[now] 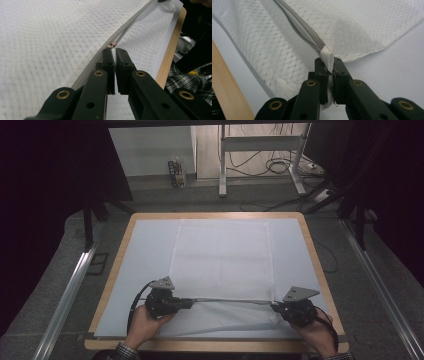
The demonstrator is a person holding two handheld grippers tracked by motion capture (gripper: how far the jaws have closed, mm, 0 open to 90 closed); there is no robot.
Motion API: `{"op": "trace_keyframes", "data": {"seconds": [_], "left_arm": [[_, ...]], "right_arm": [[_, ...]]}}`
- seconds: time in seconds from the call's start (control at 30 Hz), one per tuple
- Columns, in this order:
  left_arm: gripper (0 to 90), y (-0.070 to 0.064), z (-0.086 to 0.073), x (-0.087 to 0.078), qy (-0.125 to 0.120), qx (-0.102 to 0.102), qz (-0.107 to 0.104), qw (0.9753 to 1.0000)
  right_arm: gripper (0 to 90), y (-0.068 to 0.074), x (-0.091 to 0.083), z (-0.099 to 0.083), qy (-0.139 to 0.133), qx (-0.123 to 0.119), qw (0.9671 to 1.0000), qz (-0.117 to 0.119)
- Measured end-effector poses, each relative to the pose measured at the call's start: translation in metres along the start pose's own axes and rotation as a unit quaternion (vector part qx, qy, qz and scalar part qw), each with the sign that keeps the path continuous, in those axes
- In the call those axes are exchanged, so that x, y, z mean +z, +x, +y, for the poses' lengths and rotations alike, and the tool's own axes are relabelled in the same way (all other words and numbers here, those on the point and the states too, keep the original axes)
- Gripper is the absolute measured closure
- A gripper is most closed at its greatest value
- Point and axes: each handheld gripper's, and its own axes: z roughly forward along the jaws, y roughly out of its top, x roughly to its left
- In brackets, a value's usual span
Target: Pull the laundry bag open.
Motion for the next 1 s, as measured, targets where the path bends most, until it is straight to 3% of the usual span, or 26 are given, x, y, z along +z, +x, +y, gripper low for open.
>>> {"op": "trace_keyframes", "data": {"seconds": [0.23, 0.63, 1.0], "left_arm": [[87.2, 0.001, -0.007, -0.005, -0.001, -0.007, 0.008, 0.9999], [87.3, 0.009, -0.021, -0.024, -0.013, -0.032, 0.027, 0.9990], [87.2, 0.014, -0.032, -0.036, -0.014, -0.041, 0.043, 0.9982]], "right_arm": [[83.7, 0.001, 0.001, 0.000, 0.004, -0.007, 1.0000, 0.000], [83.8, -0.001, 0.000, -0.001, 0.006, 0.002, 1.0000, -0.007], [83.8, -0.002, 0.000, -0.001, 0.008, 0.003, 0.9999, -0.008]]}}
